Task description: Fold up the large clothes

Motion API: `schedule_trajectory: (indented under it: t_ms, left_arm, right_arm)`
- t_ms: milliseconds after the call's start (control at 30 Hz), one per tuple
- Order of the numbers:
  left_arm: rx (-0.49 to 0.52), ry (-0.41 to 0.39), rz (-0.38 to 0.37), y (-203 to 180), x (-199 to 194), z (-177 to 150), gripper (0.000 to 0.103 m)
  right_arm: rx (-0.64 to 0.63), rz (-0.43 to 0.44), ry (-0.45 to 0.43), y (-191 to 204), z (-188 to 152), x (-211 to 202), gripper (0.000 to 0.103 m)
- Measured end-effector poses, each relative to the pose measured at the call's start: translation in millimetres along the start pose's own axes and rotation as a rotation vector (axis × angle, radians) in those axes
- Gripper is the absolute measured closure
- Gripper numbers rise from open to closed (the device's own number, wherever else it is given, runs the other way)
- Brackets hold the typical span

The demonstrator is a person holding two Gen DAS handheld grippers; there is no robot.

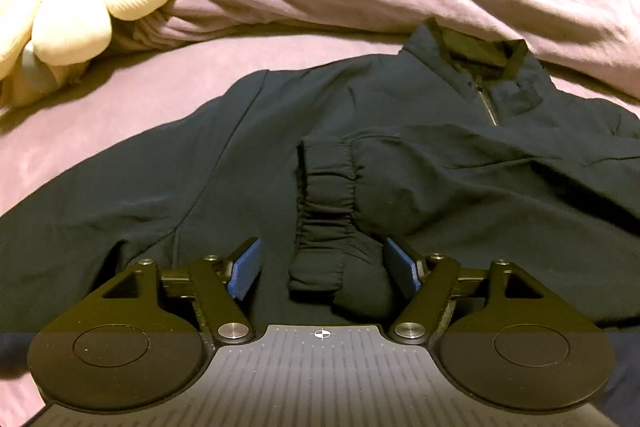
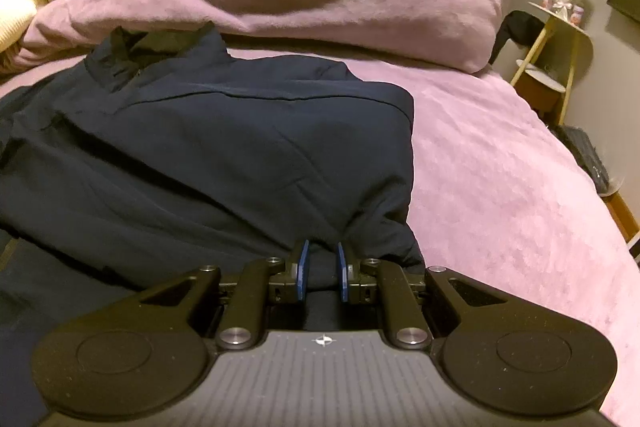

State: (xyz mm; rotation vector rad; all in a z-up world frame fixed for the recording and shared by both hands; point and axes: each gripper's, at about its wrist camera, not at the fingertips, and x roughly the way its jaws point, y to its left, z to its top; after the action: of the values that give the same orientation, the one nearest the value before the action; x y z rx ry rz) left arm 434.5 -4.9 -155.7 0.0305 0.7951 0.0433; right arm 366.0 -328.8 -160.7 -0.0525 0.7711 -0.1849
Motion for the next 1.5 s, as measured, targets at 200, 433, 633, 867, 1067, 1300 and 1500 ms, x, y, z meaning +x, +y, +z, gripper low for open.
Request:
schedule_trajectory:
  t_ms: [200, 433, 633, 867, 1067, 1300, 1500]
  left_arm:
    - [0.014, 0.007, -0.001, 0.1, -2.2, -0.9, 0.026]
    - [0.01, 0.036, 0.005, 4.0, -3.9, -3.0, 0.016]
    - [-0.042, 0.08, -0.027, 19.9, -16.6, -7.5, 0.013]
    - [-0.204, 0.055, -0.164, 81.7, -77.1, -48.2, 0.02]
    - [-0.501, 0.024, -0.11, 181.6, -117.8, -93.9, 0.015]
    - [-1.025, 0.026, -0.115, 296.3, -94.5, -136.7, 0.03]
    - [-1.366, -0.088, -0.191, 343.8, -74.5, -163.1, 0.047]
  right_arm:
    - [-0.057, -0.05, 0.002, 9.6, 0.7, 0.2, 0.09]
    - [-0.138, -0.109, 0.029, 21.3, 4.3, 9.2, 0.09]
    - [-0.137, -0.154, 0.087, 25.1, 13.2, -5.7, 0.085]
    - [0.279, 0.015, 0.118, -33.7, -33.4, -102.7, 0.058]
    - [0.428, 0.137, 0.101, -47.8, -103.3, -171.4, 0.048]
    - [0.442, 0.191, 0.084, -38.7, -115.8, -184.5, 0.048]
    - [0.444, 0.207, 0.095, -25.2, -110.0, -177.7, 0.048]
